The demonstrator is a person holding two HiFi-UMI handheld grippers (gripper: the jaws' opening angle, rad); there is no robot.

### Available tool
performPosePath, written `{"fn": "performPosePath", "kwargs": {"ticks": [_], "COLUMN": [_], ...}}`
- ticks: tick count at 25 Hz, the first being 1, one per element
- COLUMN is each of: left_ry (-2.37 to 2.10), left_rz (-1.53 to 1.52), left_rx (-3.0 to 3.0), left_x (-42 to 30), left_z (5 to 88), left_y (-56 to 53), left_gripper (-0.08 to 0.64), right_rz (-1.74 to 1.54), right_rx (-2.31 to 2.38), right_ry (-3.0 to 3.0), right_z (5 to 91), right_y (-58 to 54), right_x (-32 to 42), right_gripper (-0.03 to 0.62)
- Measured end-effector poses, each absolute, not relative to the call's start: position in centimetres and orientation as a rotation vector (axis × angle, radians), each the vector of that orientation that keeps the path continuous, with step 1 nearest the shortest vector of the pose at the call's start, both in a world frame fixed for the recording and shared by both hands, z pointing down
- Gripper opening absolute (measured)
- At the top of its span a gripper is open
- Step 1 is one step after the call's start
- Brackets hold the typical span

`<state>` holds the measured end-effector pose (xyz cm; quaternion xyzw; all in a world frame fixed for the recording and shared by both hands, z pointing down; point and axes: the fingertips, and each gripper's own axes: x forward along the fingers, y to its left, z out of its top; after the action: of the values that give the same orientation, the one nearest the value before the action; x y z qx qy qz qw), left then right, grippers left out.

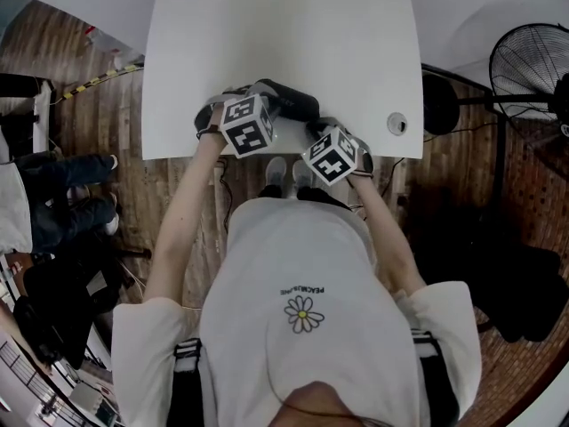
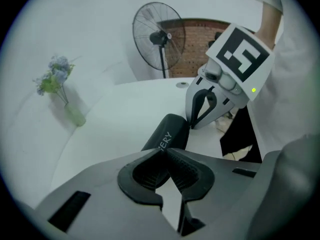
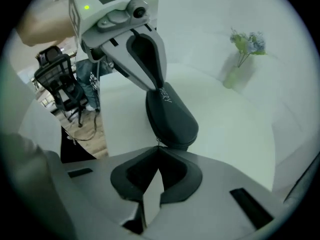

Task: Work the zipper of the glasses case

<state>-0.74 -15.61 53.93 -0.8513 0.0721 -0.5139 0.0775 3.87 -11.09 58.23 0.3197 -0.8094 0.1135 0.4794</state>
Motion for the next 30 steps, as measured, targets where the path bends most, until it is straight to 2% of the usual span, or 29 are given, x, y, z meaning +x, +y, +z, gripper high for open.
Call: {"fn": "performPosePath", "kwargs": {"ticks": [8,16,30], "left_ry": [0.355,0.217,0.26], "left_rz": [-1.409,-1.52,-1.49], "left_rx": [-2.534,-2.646,-2.652], "left_x": [1.5,3.0,2.8], "left_z": [52.2,54.4,54.3], "left_y": [-17.8,-16.0,-15.9], "left_gripper": [0.046,0.017,0.015], "right_rz": [0.003,0.088,0.181], "right_rx": [0.78,0.788,0.689], "right_ry": [-1.774,-1.826,-2.003], "right_z": [58.2,58.7,58.4], "right_y": [-15.8,-15.2,-12.6], "right_x": [11.3,11.4,1.7], "right_gripper": [0.008,0.008,0.008]}}
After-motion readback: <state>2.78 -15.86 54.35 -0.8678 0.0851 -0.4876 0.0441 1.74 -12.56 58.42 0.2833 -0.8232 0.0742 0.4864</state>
